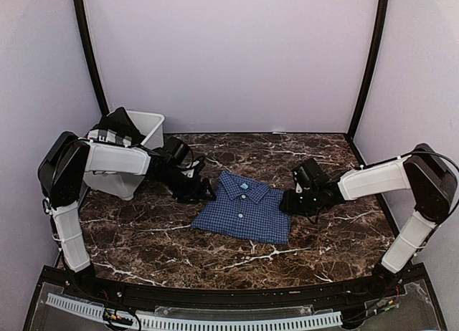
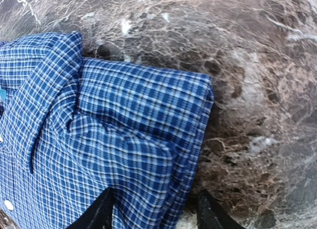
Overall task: Fold and stack the long sleeve shirts
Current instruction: Adjust the square-folded shirt at the center of the board.
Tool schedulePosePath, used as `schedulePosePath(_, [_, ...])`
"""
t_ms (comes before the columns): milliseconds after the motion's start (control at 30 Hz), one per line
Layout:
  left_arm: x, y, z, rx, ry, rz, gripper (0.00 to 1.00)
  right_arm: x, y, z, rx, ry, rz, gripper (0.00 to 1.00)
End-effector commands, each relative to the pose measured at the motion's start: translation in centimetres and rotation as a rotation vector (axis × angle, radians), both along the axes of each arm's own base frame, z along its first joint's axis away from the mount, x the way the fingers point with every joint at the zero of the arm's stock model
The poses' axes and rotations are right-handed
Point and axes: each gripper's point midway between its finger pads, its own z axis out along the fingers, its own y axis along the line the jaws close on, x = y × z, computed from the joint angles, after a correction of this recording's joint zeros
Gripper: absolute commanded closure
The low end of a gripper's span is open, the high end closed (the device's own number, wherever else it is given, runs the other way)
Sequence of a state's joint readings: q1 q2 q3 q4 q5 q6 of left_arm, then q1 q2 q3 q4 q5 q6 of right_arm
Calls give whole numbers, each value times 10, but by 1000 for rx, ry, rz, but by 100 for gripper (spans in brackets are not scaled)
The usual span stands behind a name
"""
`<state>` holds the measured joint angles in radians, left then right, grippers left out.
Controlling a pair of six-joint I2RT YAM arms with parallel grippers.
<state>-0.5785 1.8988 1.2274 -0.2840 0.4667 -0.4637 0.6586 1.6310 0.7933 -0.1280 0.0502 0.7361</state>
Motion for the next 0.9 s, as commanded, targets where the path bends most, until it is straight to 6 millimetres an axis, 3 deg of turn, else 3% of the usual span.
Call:
schedulePosePath(0, [-12,-14,-14,3,9,-47,24,5,11,-1,-30,-12,17,50])
schedulePosePath(133, [-18,-25,-20,6,19,-50,28,7,23,2,-29,-20,39,58])
schedulePosePath(267, [-21,-42,-16,-16,15,-66,43,9,38,8,-21,-31,72,73])
schedulePosePath(333, [-18,-44,-12,-19,7,-59,58,11,47,15,-8,-44,91,82])
schedulePosePath(400, [-14,-44,-3,-13,-22,-47,80,14,58,23,7,-58,110,92])
schedulePosePath(500, [-7,-34,13,24,-78,-15,94,18,77,43,34,-94,152,100])
schedulePosePath(533, [-5,-33,27,19,-110,-10,99,21,86,54,48,-113,169,100])
schedulePosePath(667, [-7,-12,60,61,-185,40,100,25,113,87,82,-166,230,100])
schedulePosePath(867, [-29,11,74,117,-190,89,100,23,128,108,133,-190,274,100])
